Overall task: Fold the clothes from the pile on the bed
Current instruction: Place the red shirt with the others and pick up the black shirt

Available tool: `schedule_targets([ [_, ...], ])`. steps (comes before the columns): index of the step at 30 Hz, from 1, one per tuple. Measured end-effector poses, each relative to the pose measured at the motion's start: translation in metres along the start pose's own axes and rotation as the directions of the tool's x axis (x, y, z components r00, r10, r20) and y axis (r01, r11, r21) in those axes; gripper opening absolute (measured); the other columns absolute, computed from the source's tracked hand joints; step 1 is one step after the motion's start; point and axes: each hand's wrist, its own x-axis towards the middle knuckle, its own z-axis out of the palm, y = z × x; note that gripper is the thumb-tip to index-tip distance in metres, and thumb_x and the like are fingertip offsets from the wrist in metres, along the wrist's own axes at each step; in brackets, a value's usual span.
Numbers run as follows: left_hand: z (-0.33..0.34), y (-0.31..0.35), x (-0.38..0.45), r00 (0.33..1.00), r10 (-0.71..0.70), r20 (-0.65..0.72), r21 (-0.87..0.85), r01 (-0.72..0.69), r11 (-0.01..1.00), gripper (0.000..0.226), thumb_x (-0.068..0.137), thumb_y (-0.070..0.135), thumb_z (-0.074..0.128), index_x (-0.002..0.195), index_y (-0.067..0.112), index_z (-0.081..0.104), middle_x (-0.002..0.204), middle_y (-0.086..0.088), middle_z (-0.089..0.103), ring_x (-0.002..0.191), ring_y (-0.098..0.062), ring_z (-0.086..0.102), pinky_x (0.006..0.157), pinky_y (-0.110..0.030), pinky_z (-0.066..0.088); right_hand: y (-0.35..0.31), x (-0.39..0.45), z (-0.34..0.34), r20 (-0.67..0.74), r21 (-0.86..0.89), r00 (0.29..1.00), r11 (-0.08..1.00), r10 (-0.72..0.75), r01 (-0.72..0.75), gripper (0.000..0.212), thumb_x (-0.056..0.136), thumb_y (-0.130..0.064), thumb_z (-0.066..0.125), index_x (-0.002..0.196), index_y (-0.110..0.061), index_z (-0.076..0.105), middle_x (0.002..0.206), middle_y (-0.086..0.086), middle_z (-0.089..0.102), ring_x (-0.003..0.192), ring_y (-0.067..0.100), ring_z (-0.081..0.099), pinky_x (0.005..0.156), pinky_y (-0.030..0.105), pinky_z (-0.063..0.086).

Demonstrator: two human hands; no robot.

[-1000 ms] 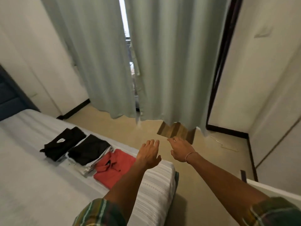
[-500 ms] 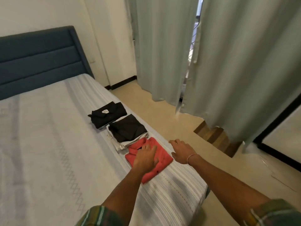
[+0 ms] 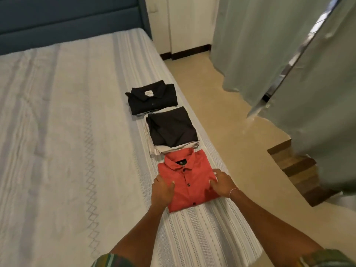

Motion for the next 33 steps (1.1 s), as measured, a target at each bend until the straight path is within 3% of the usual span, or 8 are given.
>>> schedule_targets([
  [6, 0.046, -0.024, 0.038, 0.970, -0.241, 0.016, -0.126, 0.241, 0.962, 0.063, 0.098, 0.043, 0.057, 0.133, -0.007, 0.042, 0.133, -0.027, 0.052, 0.119, -0.043, 0.054, 0.101, -0.049, 0.045, 0.032, 0.068, 0.027, -0.055, 0.244, 0.995, 0.968, 0.077, -0.062, 0.050, 0.093, -0.036, 0.069, 0.132, -0.009, 0.056, 0.120, 0.011, 0.068, 0.110, 0.032, 0.063, 0.095, 0.037, 0.051],
  [10, 0.059, -0.022, 0.057, 0.939, -0.342, 0.016, -0.355, 0.325, 0.876, 0.055, 0.101, 0.047, 0.052, 0.124, -0.002, 0.043, 0.122, -0.018, 0.058, 0.109, -0.037, 0.060, 0.091, -0.041, 0.049, 0.034, 0.097, 0.039, -0.071, 0.331, 0.994, 0.942, 0.082, -0.055, 0.039, 0.094, -0.045, 0.066, 0.114, -0.012, 0.066, 0.104, 0.004, 0.069, 0.098, 0.026, 0.065, 0.085, 0.033, 0.050],
  [12, 0.063, -0.019, 0.063, 0.926, -0.378, 0.017, -0.456, 0.344, 0.821, 0.052, 0.103, 0.046, 0.047, 0.125, -0.001, 0.041, 0.119, -0.014, 0.055, 0.104, -0.031, 0.058, 0.087, -0.038, 0.048, 0.030, 0.108, 0.043, -0.041, 0.376, 0.995, 0.924, 0.086, -0.065, 0.035, 0.095, -0.046, 0.063, 0.100, -0.011, 0.064, 0.094, 0.003, 0.068, 0.091, 0.025, 0.064, 0.078, 0.033, 0.049],
  [14, 0.067, -0.017, 0.065, 0.921, -0.388, -0.004, -0.485, 0.338, 0.806, 0.053, 0.105, 0.045, 0.041, 0.126, -0.003, 0.046, 0.118, -0.012, 0.057, 0.102, -0.029, 0.058, 0.088, -0.039, 0.048, 0.026, 0.114, 0.046, -0.022, 0.422, 0.996, 0.904, 0.085, -0.068, 0.033, 0.098, -0.042, 0.061, 0.098, -0.009, 0.060, 0.094, 0.004, 0.066, 0.091, 0.025, 0.063, 0.078, 0.033, 0.048],
  [18, 0.067, -0.007, 0.064, 0.936, -0.351, -0.038, -0.477, 0.292, 0.829, 0.041, 0.108, 0.040, 0.035, 0.116, 0.002, 0.049, 0.109, -0.009, 0.056, 0.096, -0.025, 0.055, 0.083, -0.034, 0.044, 0.019, 0.114, 0.048, -0.085, 0.476, 0.996, 0.879, 0.024, 0.020, 0.020, 0.101, -0.028, 0.060, 0.104, -0.009, 0.058, 0.099, 0.002, 0.066, 0.091, 0.020, 0.062, 0.083, 0.032, 0.049],
  [21, 0.057, 0.005, 0.061, 0.953, -0.294, -0.072, -0.475, 0.227, 0.850, 0.030, 0.109, 0.036, 0.033, 0.107, 0.008, 0.044, 0.104, -0.009, 0.055, 0.091, -0.024, 0.054, 0.078, -0.033, 0.041, 0.014, 0.102, 0.042, -0.144, 0.508, 0.990, 0.858, 0.002, 0.072, 0.016, 0.100, -0.025, 0.061, 0.101, -0.009, 0.060, 0.094, -0.001, 0.066, 0.084, 0.012, 0.060, 0.073, 0.027, 0.045],
  [24, 0.037, 0.020, 0.052, 0.971, -0.222, -0.087, -0.462, 0.158, 0.873, 0.032, 0.109, 0.036, 0.030, 0.109, 0.007, 0.044, 0.106, -0.010, 0.057, 0.093, -0.025, 0.056, 0.080, -0.034, 0.043, 0.009, 0.082, 0.027, -0.195, 0.531, 0.981, 0.842, 0.018, 0.091, 0.017, 0.100, -0.027, 0.061, 0.097, -0.010, 0.059, 0.090, -0.002, 0.066, 0.080, 0.011, 0.060, 0.065, 0.024, 0.043],
  [33, -0.014, 0.082, 0.011, 0.986, 0.095, -0.137, -0.376, -0.140, 0.916, 0.048, 0.107, 0.046, 0.027, 0.119, 0.007, 0.051, 0.110, -0.010, 0.062, 0.098, -0.029, 0.060, 0.091, -0.043, 0.050, -0.002, -0.009, -0.029, -0.411, 0.623, 0.899, 0.766, 0.151, 0.156, 0.019, 0.100, -0.031, 0.060, 0.100, -0.012, 0.062, 0.095, 0.001, 0.070, 0.087, 0.018, 0.063, 0.073, 0.028, 0.049],
])
